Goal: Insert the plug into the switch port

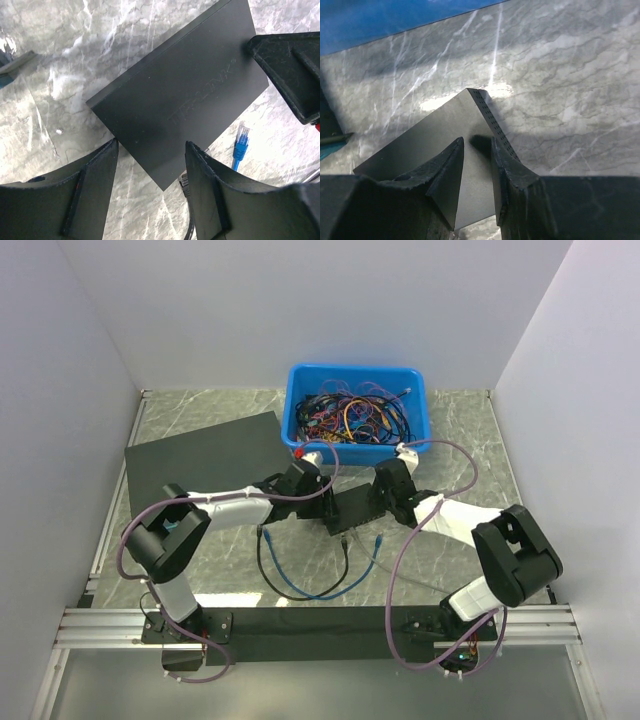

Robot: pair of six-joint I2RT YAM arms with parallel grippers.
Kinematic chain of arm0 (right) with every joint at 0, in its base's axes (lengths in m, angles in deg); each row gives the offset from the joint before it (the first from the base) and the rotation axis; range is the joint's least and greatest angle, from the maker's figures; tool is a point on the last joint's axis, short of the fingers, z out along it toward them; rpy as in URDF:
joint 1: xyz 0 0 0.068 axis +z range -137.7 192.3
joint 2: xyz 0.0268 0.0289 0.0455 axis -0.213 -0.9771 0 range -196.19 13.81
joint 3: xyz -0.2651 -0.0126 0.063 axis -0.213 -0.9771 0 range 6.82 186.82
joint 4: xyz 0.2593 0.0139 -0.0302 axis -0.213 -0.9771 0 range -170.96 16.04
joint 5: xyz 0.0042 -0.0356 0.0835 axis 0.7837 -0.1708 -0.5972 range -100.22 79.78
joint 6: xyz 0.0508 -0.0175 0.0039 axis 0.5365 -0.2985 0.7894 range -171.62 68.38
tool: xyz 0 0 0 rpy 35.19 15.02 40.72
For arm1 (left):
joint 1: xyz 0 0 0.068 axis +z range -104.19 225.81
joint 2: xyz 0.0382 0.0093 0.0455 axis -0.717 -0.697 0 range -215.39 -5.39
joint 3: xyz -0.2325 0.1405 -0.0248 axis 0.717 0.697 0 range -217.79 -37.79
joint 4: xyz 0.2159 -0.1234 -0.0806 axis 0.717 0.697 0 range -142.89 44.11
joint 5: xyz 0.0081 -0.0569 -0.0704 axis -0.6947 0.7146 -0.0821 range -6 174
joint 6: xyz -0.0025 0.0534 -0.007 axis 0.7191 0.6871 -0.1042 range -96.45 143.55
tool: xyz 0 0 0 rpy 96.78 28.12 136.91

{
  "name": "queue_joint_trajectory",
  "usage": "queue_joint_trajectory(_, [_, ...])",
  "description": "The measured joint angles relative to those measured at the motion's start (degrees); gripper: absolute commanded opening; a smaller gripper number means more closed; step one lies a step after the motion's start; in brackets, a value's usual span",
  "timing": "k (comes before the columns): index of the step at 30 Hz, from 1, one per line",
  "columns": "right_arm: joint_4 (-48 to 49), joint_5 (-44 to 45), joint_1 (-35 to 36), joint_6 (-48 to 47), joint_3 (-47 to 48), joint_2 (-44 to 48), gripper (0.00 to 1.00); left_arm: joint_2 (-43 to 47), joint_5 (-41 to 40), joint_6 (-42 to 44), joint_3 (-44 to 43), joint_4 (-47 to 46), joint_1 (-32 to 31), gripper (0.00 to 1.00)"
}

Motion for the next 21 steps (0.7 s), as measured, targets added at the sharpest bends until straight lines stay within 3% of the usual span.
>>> queue_joint_trajectory(7, [-4.81,3.37,-0.04,1.62,0.81,-0.28,0.47,-0.28,-0.04,0.46,-0.61,0.46,0.04,0.61])
queue_joint_trajectory(21, [-2.21,0.11,-0.52,2.01,1.36,-1.99,0.38,-0.94,-0.28,2.16,-2.82,1.62,2.32,0.61])
